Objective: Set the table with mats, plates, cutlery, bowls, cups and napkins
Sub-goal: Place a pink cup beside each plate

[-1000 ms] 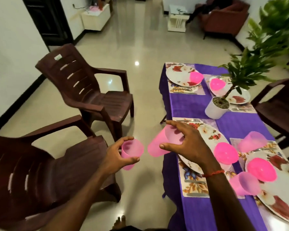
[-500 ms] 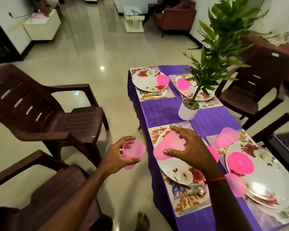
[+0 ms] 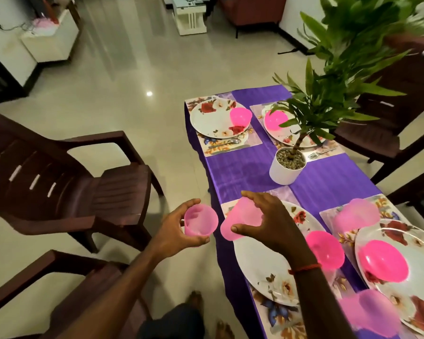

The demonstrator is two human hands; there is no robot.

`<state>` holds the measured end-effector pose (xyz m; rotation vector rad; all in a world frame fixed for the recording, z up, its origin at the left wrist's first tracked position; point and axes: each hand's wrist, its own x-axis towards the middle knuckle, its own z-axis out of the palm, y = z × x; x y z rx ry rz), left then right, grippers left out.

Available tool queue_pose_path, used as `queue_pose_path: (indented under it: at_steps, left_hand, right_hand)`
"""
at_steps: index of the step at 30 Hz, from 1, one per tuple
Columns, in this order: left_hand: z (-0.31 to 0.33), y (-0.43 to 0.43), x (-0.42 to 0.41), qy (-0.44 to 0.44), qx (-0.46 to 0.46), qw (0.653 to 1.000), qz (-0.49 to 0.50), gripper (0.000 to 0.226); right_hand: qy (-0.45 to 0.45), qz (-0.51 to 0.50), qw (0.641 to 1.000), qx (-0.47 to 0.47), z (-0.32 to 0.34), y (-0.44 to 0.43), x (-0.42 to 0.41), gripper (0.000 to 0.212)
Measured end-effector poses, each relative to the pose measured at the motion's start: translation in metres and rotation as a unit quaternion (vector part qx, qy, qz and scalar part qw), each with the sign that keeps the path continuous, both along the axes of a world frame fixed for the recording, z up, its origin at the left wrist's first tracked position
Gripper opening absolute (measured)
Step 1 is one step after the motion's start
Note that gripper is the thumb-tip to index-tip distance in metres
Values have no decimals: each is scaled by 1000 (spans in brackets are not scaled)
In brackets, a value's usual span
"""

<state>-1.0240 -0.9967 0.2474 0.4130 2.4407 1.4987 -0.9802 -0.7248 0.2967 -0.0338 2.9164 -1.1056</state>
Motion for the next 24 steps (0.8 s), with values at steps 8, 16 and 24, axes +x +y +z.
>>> queue_pose_path:
  at_steps: [8,16,24]
  left_hand:
    - [0,6,-100,-4,21,999,-35,95]
    - [0,-5,-213,13,29,996,-88,91]
    - [3,-23,-302,34,13,990,-134,92]
  right_hand:
    - [4,-34,999,35,-4,0,-77,94]
    - [5,-80,995,60,14,-23,-166,98]
    - [-13,-141,986,86,15,-32,-237,102]
